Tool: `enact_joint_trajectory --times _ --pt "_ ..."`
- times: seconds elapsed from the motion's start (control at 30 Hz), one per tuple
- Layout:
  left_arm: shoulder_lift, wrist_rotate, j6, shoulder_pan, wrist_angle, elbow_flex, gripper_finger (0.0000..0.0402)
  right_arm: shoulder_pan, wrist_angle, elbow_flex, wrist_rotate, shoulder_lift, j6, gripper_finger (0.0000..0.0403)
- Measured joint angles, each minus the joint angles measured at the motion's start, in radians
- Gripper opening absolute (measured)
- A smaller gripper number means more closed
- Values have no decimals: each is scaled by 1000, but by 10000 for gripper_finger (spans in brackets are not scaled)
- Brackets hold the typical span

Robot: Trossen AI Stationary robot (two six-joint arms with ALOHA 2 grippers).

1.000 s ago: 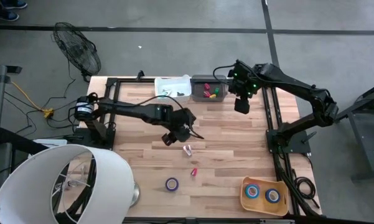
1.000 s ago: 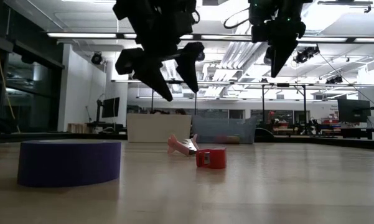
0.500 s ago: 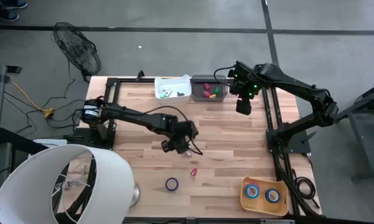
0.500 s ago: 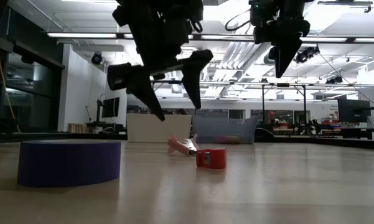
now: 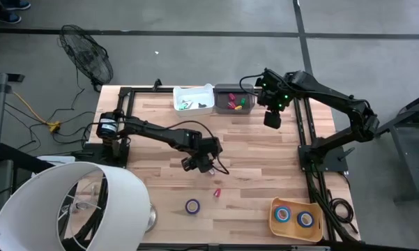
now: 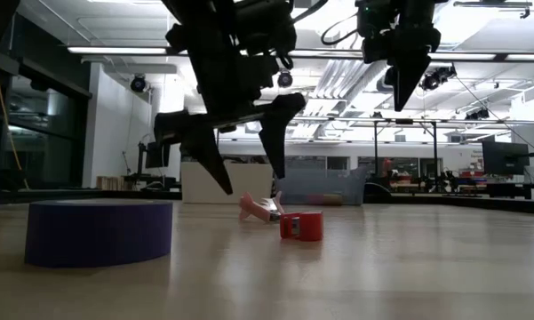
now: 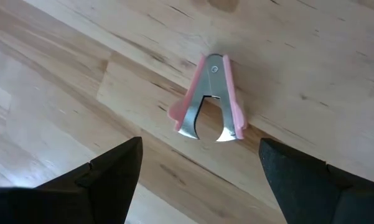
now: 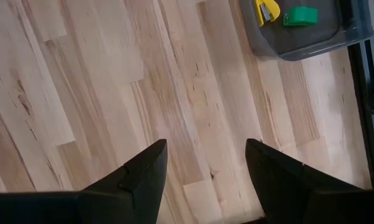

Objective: Pick and place Stapler, Stapler remover, tape
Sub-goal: Put the pink staple remover into the white bin

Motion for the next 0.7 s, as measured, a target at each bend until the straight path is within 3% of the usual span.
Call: enact_joint_trajectory --times 0.7 --pt "28 74 82 1 50 -2 317 0 11 0 -1 0 41 209"
